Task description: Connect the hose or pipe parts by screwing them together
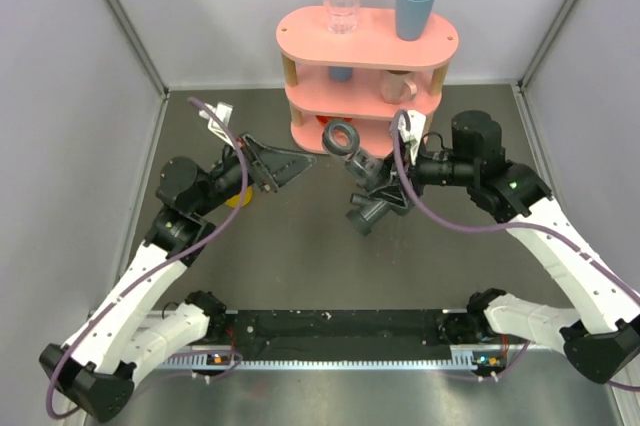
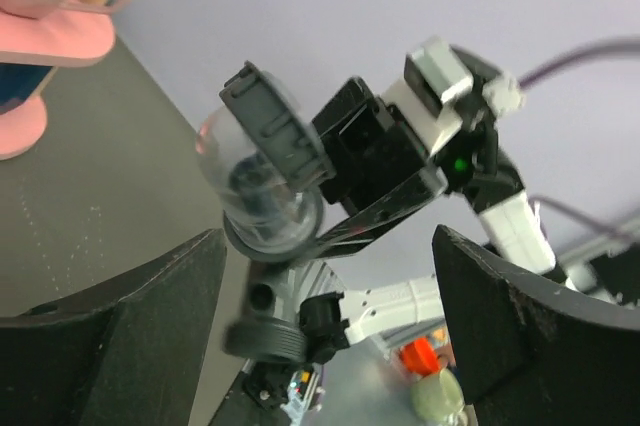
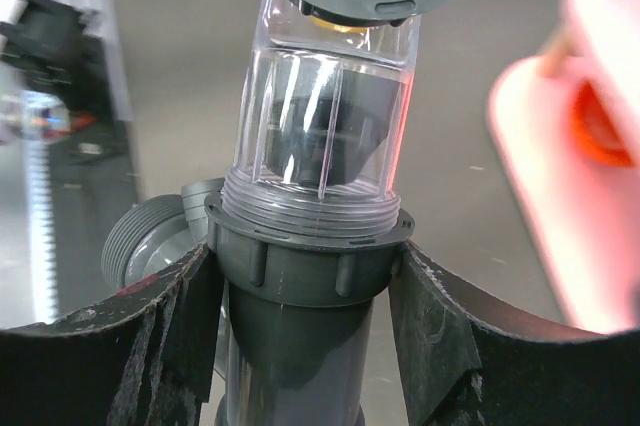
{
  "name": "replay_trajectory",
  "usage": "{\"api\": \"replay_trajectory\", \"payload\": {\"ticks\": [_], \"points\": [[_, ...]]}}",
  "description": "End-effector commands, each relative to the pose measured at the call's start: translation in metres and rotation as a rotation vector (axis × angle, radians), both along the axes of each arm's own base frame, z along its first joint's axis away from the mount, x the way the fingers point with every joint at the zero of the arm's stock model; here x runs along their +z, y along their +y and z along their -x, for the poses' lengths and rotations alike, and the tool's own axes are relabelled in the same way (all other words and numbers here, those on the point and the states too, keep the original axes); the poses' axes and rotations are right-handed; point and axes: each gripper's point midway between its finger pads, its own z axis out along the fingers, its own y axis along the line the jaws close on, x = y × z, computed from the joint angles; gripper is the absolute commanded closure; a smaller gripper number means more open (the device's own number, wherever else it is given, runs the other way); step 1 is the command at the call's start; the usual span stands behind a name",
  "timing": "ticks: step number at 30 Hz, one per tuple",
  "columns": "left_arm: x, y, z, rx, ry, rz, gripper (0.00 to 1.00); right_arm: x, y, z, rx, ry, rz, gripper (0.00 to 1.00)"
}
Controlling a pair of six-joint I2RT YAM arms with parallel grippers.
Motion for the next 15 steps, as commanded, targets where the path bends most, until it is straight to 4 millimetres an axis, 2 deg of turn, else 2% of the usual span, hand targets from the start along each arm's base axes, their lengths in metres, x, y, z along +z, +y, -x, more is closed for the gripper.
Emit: {"api": "replay_trajectory", "payload": {"ticks": [1,3,5,6,8,9,10,15], "points": [[-0.008,0.027,-0.014,0.150,0.281,-0.094,0.12,0.055,-0.038,-0.048,-0.242,-0.473,0.117,1.00],[0.006,0.028,-0.012,0.125,0.354,-0.053,0.13,0.064,-0.042,-0.051,-0.231,-0.652,0.187,1.00],[0.003,0.033,-0.018,0.125,0.458,-0.036,0.18,0.071,-0.051,-0.055,-0.286,-0.784,0.263,1.00],[0.007,0.031,-0.021,0.112,0.520,-0.016,0.20,0.075,-0.045,-0.050,-0.252,-0.876,0.300,1.00],[0.007,0.023,-0.018,0.042,0.578,-0.025,0.23,0.079,-0.050,-0.053,-0.298,-0.954,0.369,1.00],[0.011,0.017,-0.022,0.007,0.605,-0.021,0.24,0.085,-0.043,-0.048,-0.279,-1.022,0.381,1.00],[0.014,0.013,-0.017,-0.050,0.612,-0.030,0.25,0.083,-0.045,-0.050,-0.293,-1.036,0.417,1.00],[0.027,0.009,-0.026,-0.055,0.543,-0.090,0.28,0.080,-0.031,-0.042,-0.238,-1.100,0.487,1.00]]}}
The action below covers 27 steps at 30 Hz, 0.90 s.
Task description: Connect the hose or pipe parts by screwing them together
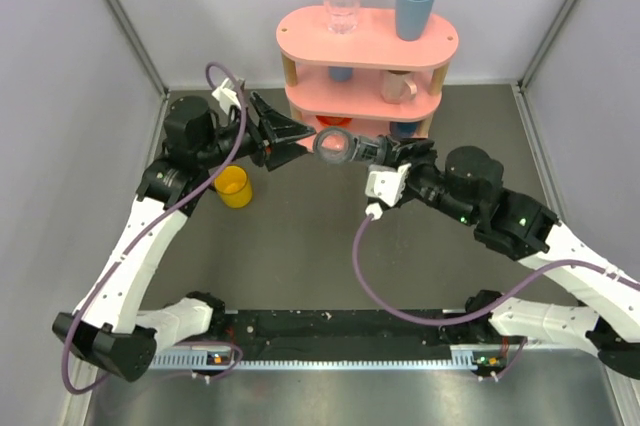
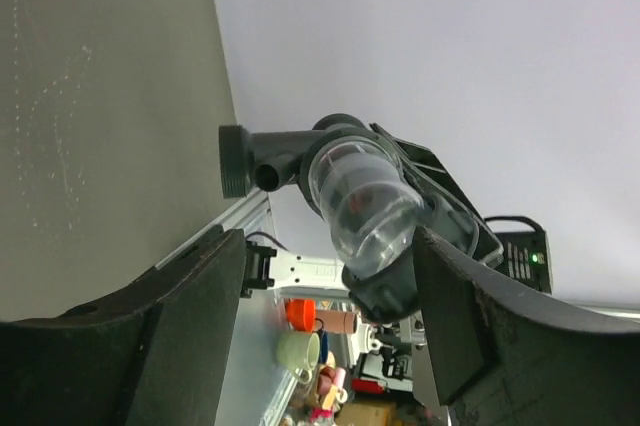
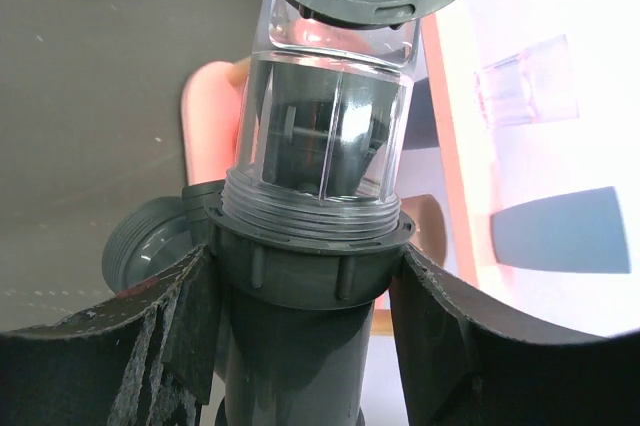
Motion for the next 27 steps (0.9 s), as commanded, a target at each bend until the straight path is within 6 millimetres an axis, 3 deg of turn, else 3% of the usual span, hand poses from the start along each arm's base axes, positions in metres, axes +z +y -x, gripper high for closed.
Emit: {"api": "replay_trajectory", "payload": {"ticks": [1,8,14,27], "points": [[0.022,-0.002,0.013,-0.076,-0.041,-0.018,0.29,0.028,-0.006,-0.011,-0.090,-0.169,0.059,1.00],[0.026,-0.001,0.014,-0.090,-0.127,-0.069,0.24,0.020,0.002,-0.011,-0.093,-0.196,0.140,1.00],[0.018,-0.014,0.017,-0.204,0.049,-0.008,0.25,0.032,0.006,-0.005,-0.065,-0.336,0.181,1.00],[0.023,-0.022,0.030,-0.314,0.214,0.116,0.25,0.044,0.027,0.002,-0.016,-0.432,0.201,1.00]]}}
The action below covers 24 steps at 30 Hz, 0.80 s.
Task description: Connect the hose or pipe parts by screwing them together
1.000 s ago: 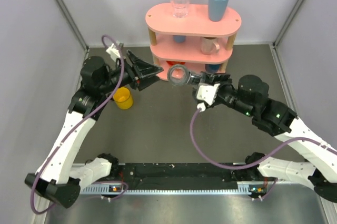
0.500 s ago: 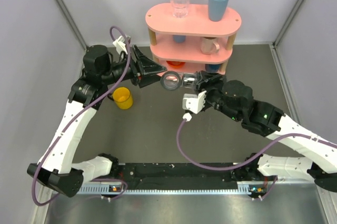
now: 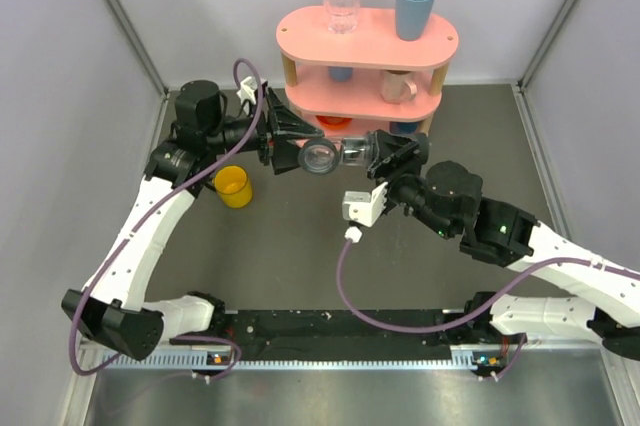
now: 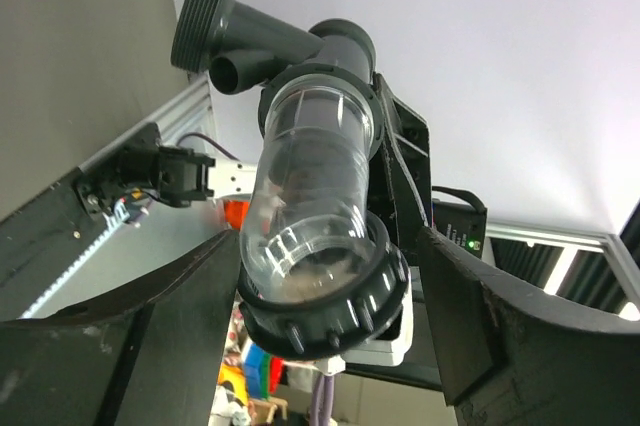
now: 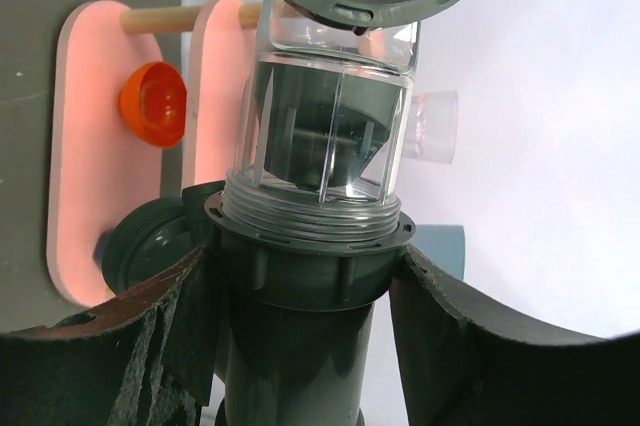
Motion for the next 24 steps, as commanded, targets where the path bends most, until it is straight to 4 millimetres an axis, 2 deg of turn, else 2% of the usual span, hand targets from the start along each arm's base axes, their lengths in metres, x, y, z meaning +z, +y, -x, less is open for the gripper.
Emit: {"api": "replay_trajectory", "payload": {"ticks": [1,4,7,8,9,11,12,16,18,19,20,22,23,24], "points": [[0.022,-0.002,0.015,-0.059,0.040,0.104,0.25,0.032,0.013,0.004,0.043,-0.096,-0.079,1.00],[0.021,-0.003,0.018,-0.074,0.083,0.145,0.27,0.033,0.017,0.003,0.048,-0.117,-0.073,1.00],[0.023,-0.004,0.020,-0.090,0.095,0.174,0.35,0.030,0.020,0.002,0.049,-0.126,-0.066,1.00],[0.022,-0.004,0.021,-0.096,0.090,0.173,0.40,0.029,0.021,0.002,0.051,-0.124,-0.064,1.00],[0.022,-0.005,0.021,-0.101,0.073,0.172,0.54,0.028,0.022,0.002,0.055,-0.122,-0.067,1.00],[0.021,-0.006,0.021,-0.114,0.015,0.160,0.64,0.030,0.023,0.003,0.059,-0.100,-0.089,1.00],[0.020,-0.007,0.022,-0.117,0.002,0.156,0.74,0.028,0.028,0.004,0.075,-0.082,-0.087,1.00],[0.016,-0.010,0.021,-0.141,-0.144,0.144,0.94,0.021,0.038,0.012,0.123,0.058,-0.112,1.00],[0.012,-0.012,0.021,-0.163,-0.205,0.128,0.98,0.021,0.041,0.021,0.162,0.133,-0.102,1.00],[0.010,-0.013,0.019,-0.168,-0.303,0.102,1.00,0.018,0.046,0.023,0.168,0.190,-0.120,1.00],[0.007,-0.014,0.018,-0.168,-0.330,0.083,1.00,0.027,0.048,0.030,0.202,0.216,-0.137,1.00],[0.009,-0.015,0.014,-0.163,-0.462,0.049,1.00,0.016,0.048,0.039,0.220,0.315,-0.125,1.00],[0.009,-0.016,0.013,-0.160,-0.506,0.039,1.00,0.020,0.054,0.045,0.259,0.346,-0.132,1.00],[0.010,-0.017,0.010,-0.155,-0.550,0.032,1.00,0.015,0.054,0.051,0.270,0.390,-0.119,1.00]]}}
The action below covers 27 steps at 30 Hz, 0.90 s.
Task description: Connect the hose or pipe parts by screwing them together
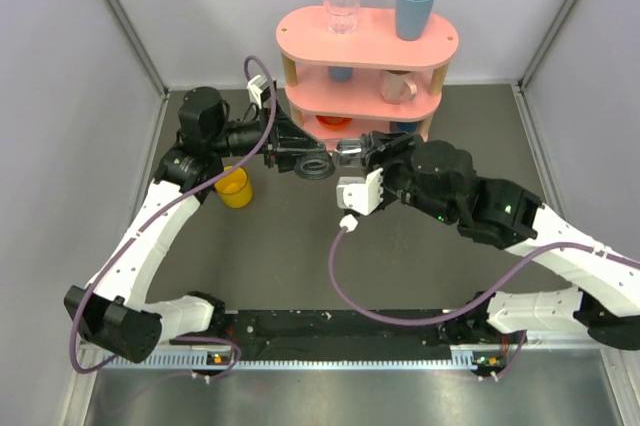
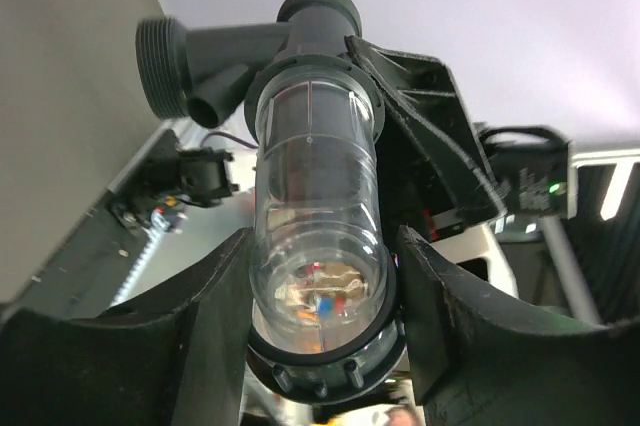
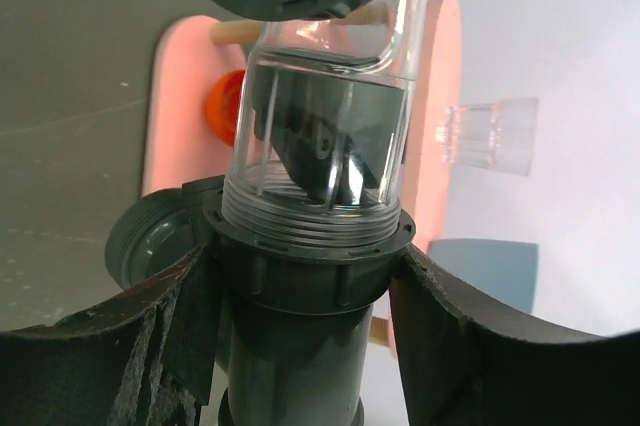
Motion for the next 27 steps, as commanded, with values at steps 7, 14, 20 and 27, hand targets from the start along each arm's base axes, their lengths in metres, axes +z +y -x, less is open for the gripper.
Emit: {"api": "replay_trajectory", "payload": {"ticks": [7,14,20,27], "points": [[0.010,-0.014,-0.005,-0.043,-0.932,-0.070,1.00,0.018,0.052,0.084,0.352,0.488,-0.230,1.00],[-0.012,-0.019,0.014,-0.122,-1.567,-0.107,1.00,0.007,0.054,0.107,0.434,0.745,-0.288,1.00],[0.001,-0.017,-0.003,0.003,-1.827,-0.198,1.00,-0.009,0.050,0.109,0.415,0.956,-0.338,1.00],[0.034,0.006,-0.014,0.279,-1.640,-0.247,0.01,-0.030,0.033,0.078,0.249,0.828,-0.315,1.00]]}}
